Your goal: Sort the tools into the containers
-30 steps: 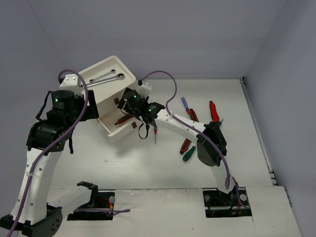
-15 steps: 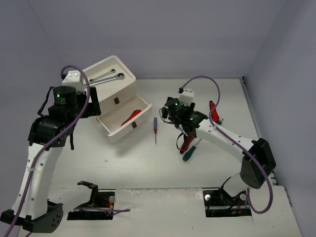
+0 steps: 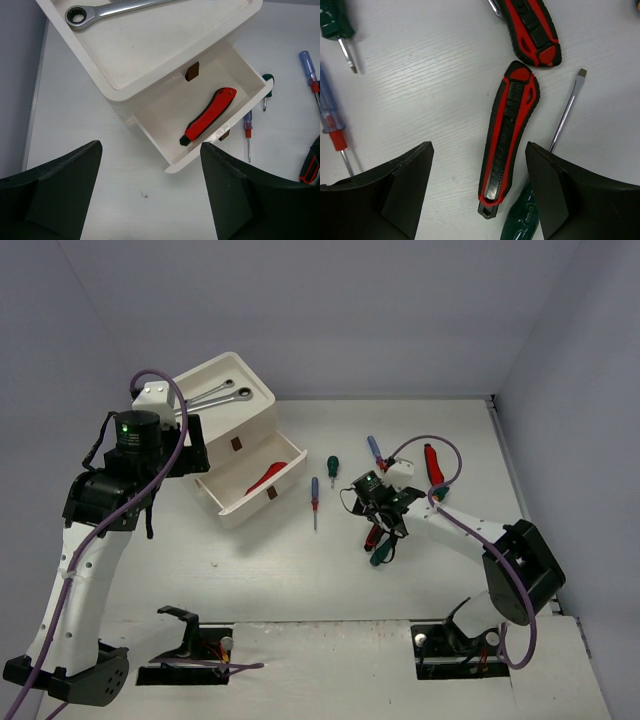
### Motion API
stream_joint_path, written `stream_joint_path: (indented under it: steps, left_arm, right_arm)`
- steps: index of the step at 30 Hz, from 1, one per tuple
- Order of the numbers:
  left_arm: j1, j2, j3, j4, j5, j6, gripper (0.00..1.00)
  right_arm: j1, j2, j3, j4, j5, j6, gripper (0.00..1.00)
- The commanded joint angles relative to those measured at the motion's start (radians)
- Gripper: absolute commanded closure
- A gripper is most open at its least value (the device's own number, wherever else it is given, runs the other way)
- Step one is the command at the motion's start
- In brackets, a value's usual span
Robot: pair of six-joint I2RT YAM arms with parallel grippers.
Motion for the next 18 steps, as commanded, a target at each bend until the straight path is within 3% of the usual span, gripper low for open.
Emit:
stream_joint_path:
  steps: [1,11,16,18]
  left_arm:
    - [-0.008,-0.005,0.026,0.029,0.005,-0.01,0.23]
    - [-0.009,-0.006,0.008,0.029,0.007,-0.017,0.23]
    - [-0.009,-0.016,0.005,0.029,-0.003,-0.013,0.23]
    - [-0.009,-0.017,0.004,0.029,-0.004,-0.013,0.23]
  right_arm:
    - [-0.05,0.033,-0.029,0.01,0.006,0.091,0.3]
    - [-0.07,0.149,0.012,0.038,-0.058,0.066,0.44]
    - [-0.072,0.173,0.015,0.052,-0.084,0.063,0.64]
    - [-0.068,0.164,0.016,0.053,-0.088,0.058,0.79]
